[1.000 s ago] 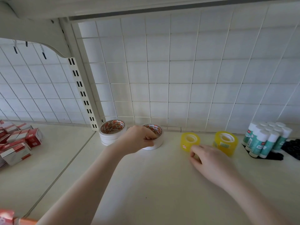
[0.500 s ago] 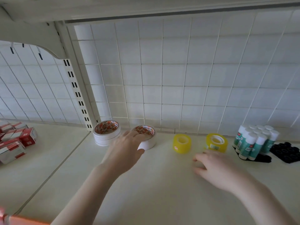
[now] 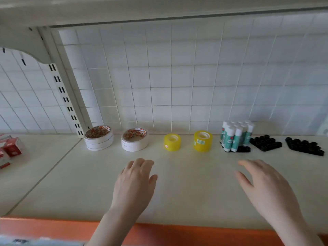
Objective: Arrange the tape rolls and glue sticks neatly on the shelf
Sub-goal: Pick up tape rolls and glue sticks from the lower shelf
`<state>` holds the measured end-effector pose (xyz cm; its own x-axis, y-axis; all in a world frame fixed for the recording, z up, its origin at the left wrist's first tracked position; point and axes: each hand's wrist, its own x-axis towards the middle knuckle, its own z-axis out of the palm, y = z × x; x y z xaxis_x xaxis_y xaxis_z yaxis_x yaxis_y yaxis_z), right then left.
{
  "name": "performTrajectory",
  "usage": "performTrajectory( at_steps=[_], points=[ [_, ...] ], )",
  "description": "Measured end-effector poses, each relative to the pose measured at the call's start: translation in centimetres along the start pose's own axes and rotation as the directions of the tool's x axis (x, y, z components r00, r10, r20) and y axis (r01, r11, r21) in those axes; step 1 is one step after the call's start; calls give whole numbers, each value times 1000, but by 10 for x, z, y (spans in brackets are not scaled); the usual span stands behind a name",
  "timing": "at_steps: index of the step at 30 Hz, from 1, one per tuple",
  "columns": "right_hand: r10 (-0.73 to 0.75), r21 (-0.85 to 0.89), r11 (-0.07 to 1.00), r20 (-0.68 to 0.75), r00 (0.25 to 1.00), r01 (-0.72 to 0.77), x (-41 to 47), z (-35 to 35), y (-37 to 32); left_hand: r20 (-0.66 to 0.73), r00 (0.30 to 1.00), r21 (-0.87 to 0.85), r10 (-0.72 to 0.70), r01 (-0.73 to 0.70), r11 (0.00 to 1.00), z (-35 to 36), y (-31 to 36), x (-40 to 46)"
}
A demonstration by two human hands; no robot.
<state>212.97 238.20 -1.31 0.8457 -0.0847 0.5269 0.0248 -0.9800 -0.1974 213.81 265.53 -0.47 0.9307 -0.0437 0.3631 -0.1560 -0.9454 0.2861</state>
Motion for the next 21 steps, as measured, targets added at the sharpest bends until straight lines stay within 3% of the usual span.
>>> performTrajectory(
  at_steps=[4,14,21],
  points=[
    [90,-26,995,-119,989,-93,-40,-15,21,14,996,-79,84,-83,993,8,29,-12],
    [223,-95,964,-221,949,-248,-98,-73,118,62,962,-200,267,-250,947,23,147,-32],
    [273,-133,938,-278,921,-319,-115,-115,238,48,932,-207,358,-342,917,51,275,-44]
  ],
)
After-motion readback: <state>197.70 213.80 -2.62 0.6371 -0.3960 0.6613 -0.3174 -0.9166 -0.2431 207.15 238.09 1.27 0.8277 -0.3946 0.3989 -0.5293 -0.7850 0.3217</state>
